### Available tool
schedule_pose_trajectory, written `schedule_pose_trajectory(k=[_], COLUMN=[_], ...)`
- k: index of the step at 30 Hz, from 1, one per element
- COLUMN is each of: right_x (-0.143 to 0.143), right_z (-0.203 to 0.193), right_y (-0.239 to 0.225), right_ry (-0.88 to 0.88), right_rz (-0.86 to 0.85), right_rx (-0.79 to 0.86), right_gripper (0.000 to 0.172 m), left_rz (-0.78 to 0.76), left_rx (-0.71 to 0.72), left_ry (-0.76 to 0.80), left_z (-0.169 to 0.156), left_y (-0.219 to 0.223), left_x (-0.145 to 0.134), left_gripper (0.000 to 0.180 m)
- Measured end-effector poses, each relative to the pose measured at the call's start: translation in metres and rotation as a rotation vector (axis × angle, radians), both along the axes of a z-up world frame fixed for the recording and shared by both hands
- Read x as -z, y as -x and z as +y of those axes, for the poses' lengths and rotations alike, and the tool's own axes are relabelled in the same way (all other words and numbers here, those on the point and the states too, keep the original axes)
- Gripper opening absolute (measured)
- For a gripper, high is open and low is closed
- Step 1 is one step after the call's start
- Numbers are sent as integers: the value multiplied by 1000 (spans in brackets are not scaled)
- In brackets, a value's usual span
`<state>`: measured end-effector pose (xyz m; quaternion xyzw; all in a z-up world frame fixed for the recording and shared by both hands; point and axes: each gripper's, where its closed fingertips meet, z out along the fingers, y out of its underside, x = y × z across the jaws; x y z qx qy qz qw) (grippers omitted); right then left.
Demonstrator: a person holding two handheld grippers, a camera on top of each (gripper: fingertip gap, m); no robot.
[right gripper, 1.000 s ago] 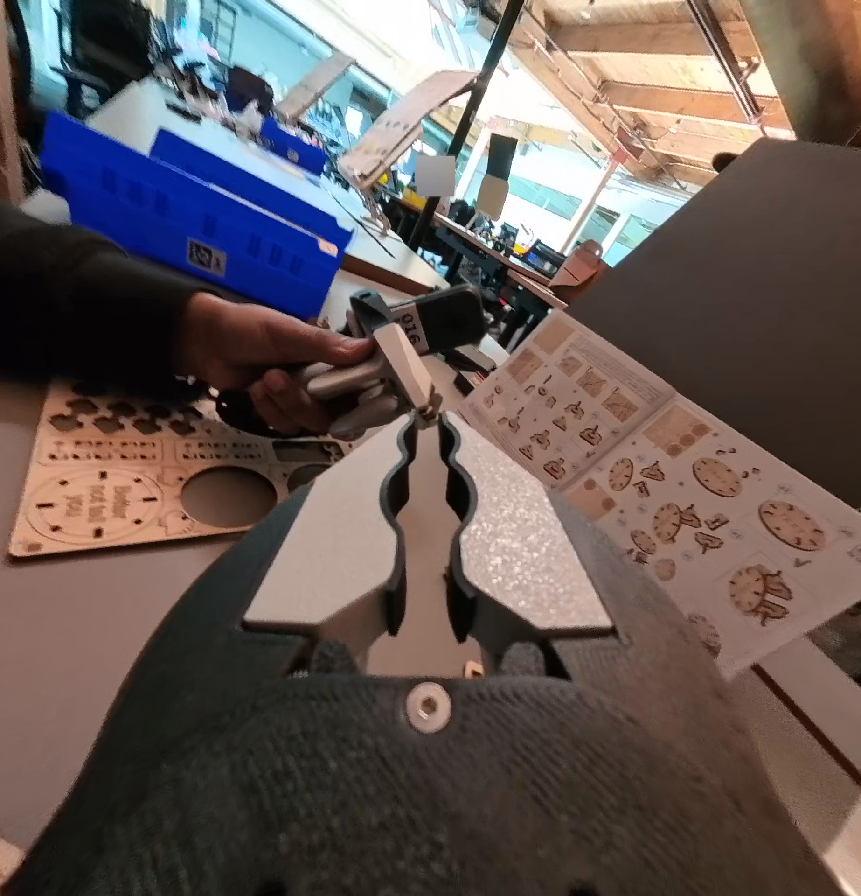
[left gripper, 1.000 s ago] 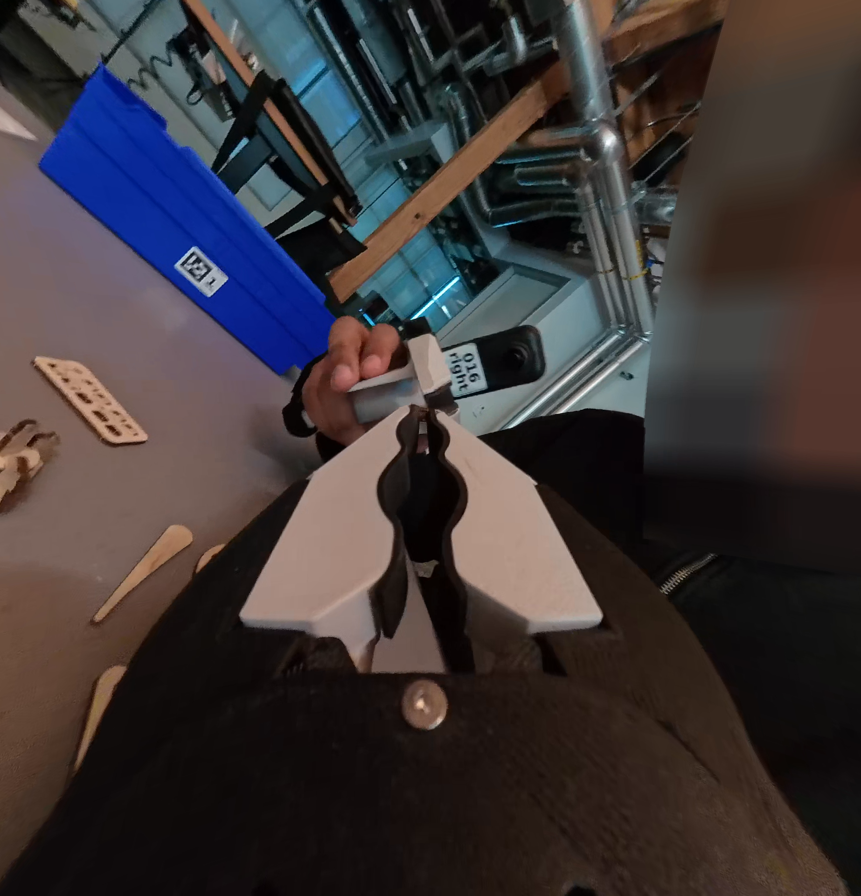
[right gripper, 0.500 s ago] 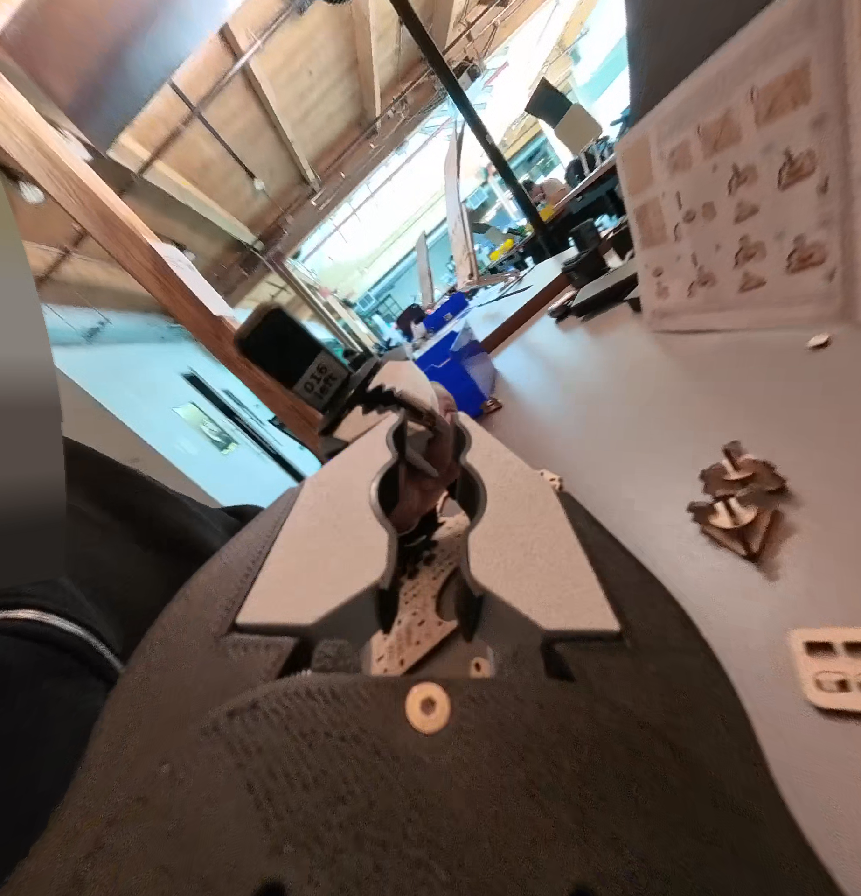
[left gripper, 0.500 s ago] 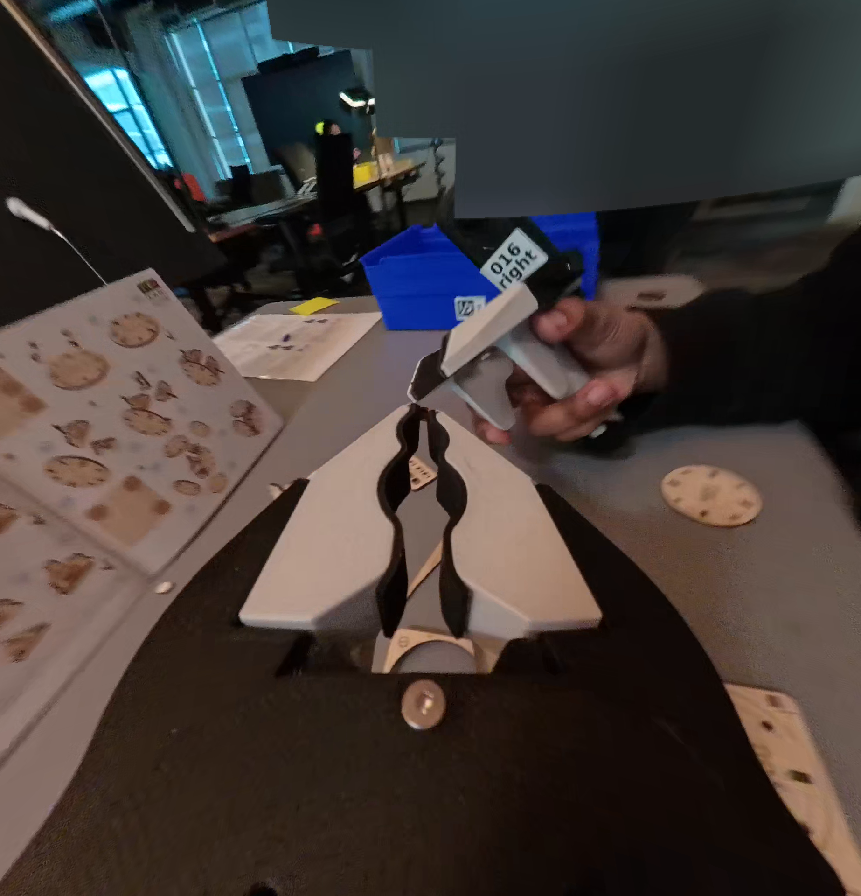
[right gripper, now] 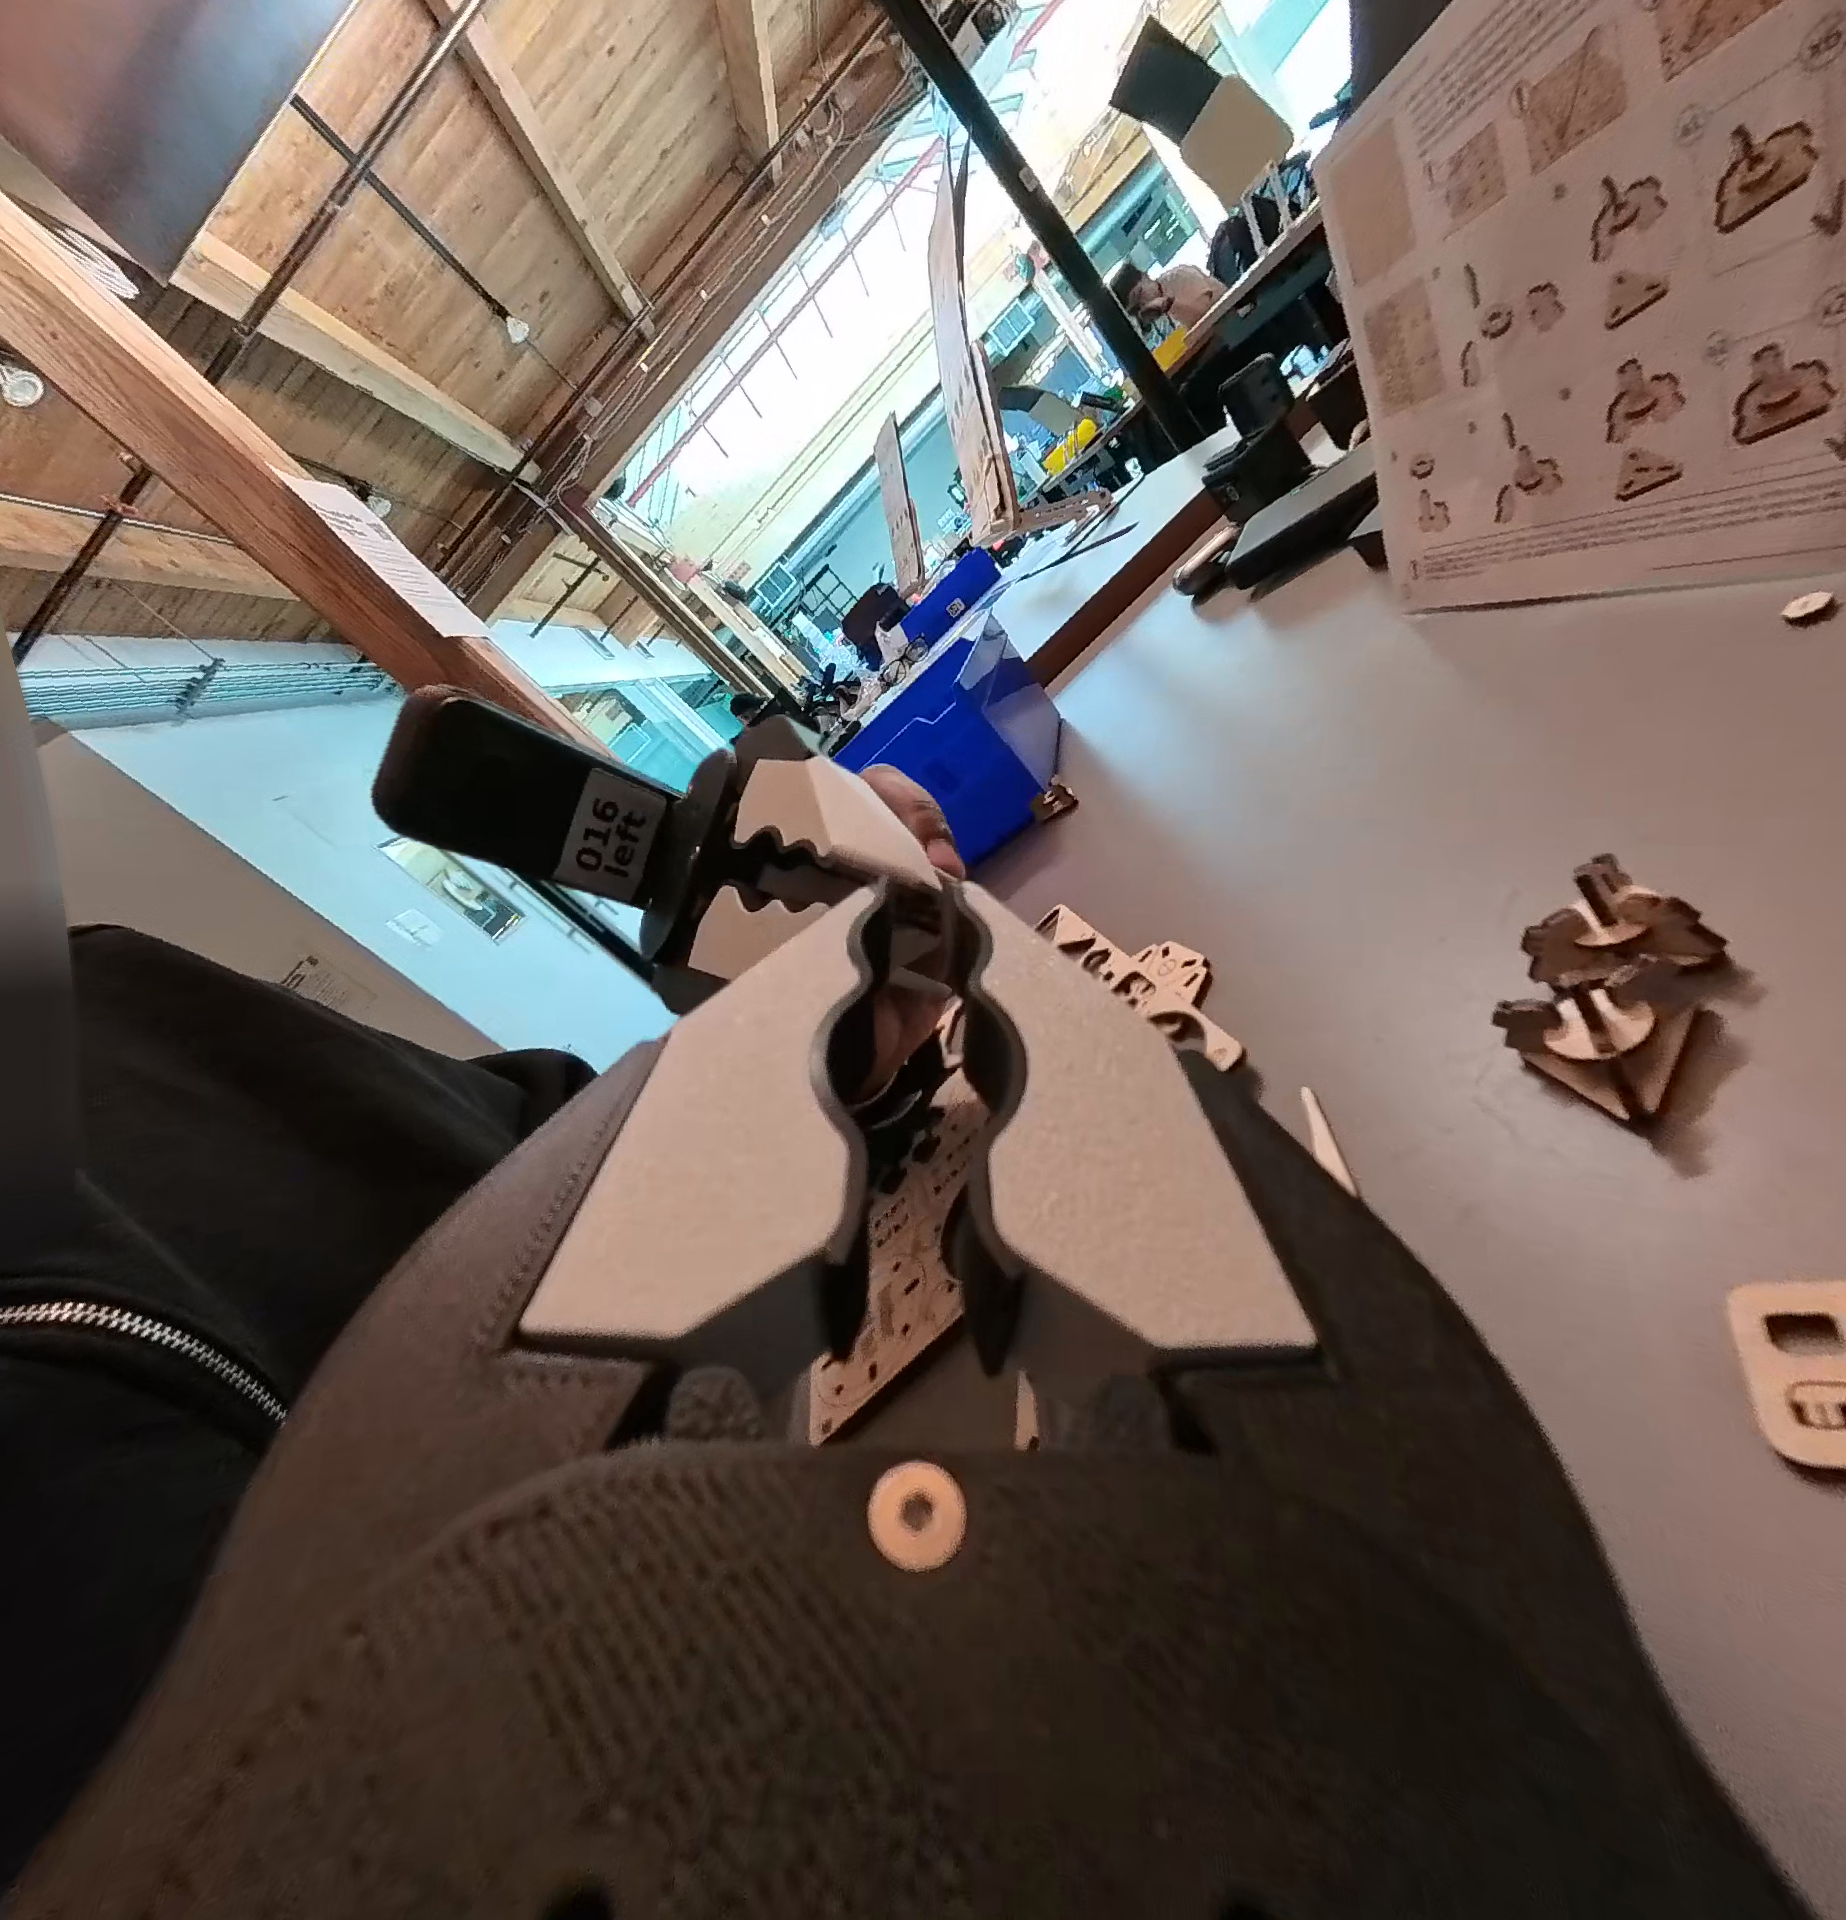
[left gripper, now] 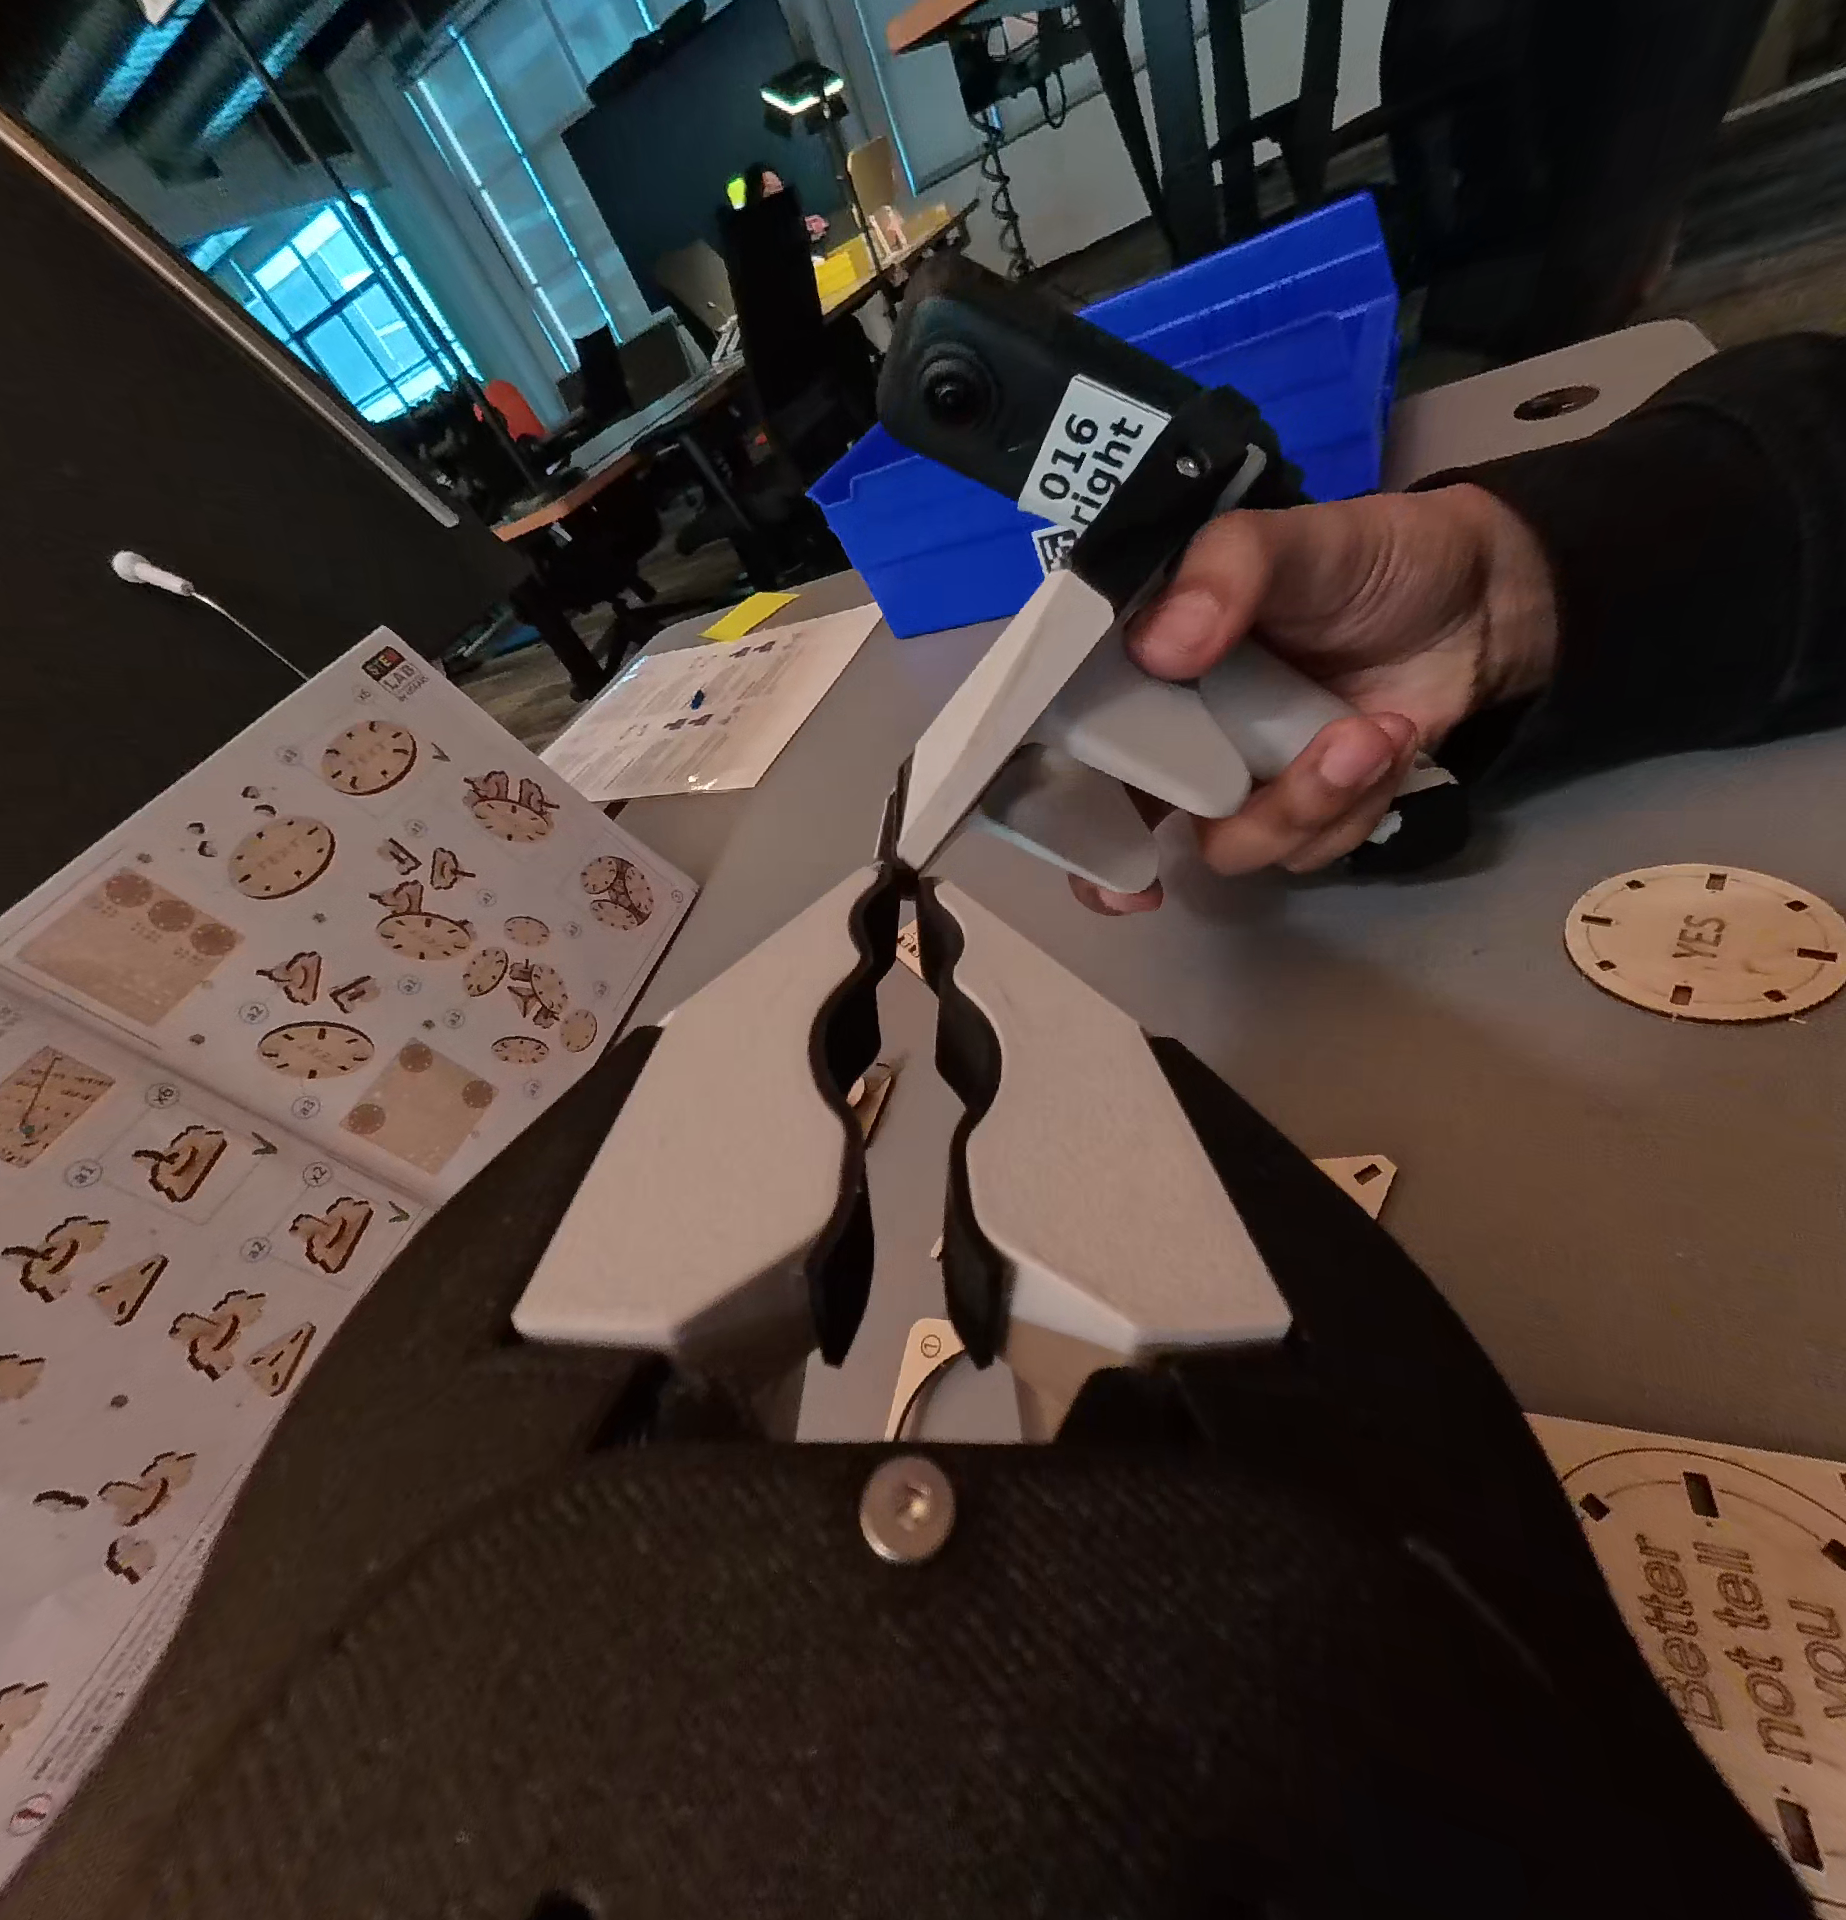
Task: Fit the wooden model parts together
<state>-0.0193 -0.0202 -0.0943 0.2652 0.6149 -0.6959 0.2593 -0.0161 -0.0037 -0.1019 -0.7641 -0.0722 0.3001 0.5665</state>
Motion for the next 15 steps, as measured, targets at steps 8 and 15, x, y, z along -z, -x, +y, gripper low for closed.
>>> schedule_pose_trajectory(k=[8, 15], right_x=[1, 0], right_z=[1, 18], right_y=[3, 23], right_ry=[2, -81], right_rz=[-30, 96], right_rx=[-10, 80], right_gripper=[3, 3], left_rz=[-18, -279], left_rx=[-4, -13], left_ry=[3, -18], left_z=[-1, -7], left_y=[3, 17], left_x=[2, 24], left_gripper=[3, 36])
